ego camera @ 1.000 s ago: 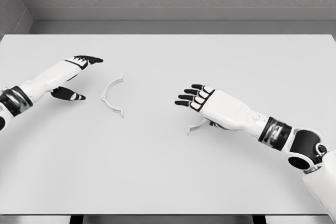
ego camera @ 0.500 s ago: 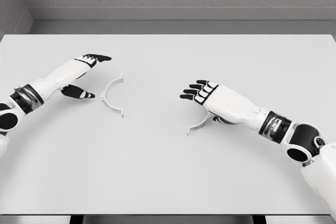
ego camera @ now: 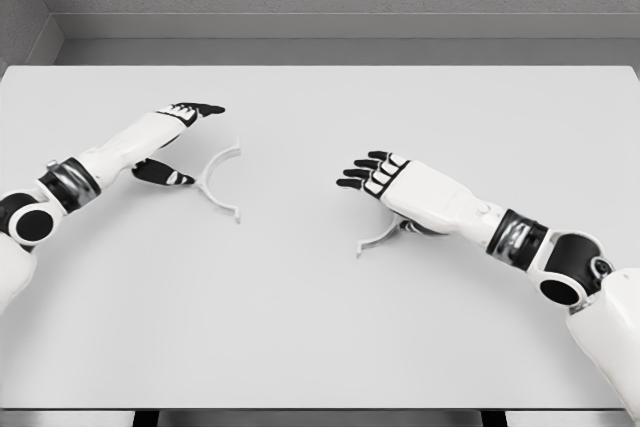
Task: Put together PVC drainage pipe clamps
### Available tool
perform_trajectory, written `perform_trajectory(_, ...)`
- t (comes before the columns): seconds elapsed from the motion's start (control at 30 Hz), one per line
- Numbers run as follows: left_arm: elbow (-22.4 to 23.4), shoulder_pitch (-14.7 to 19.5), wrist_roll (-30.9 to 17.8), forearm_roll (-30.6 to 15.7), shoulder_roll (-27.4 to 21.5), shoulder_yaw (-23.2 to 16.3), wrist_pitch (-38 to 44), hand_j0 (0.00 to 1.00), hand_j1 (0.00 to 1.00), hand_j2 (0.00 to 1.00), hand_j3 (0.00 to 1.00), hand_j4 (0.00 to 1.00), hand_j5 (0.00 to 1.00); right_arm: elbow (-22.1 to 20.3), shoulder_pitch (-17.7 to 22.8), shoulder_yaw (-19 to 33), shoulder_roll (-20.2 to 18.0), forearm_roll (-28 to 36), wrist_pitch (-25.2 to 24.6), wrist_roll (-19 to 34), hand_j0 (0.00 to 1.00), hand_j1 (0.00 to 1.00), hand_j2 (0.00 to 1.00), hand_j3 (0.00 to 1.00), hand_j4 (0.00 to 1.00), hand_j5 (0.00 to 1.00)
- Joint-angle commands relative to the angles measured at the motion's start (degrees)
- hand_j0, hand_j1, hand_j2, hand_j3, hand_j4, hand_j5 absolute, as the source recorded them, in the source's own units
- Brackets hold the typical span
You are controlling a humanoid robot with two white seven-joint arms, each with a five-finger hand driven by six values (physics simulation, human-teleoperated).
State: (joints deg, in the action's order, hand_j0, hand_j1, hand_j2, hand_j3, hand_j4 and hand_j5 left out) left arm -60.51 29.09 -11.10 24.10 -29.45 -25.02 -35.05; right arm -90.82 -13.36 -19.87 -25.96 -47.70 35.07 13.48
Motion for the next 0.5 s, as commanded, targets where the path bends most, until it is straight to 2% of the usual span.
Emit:
perform_trajectory(0.0,0.12,0.00,0.03,-0.37,0.71,0.06,0.05,1.00,1.00,1.00,1.00,1.00,1.00,0.38,0.00,-0.61,0.12,0.33,-0.07,-0.03,1.00,1.00,1.00,1.00,1.00,1.00)
perform_trajectory(0.47,-0.67,-0.09,0.03,0.51,3.34,-0.47,0.05,1.00,1.00,1.00,1.00,1.00,1.00,2.05,-1.14,-1.31,0.39,0.24,-0.07,-0.03,1.00,1.00,1.00,1.00,1.00,1.00)
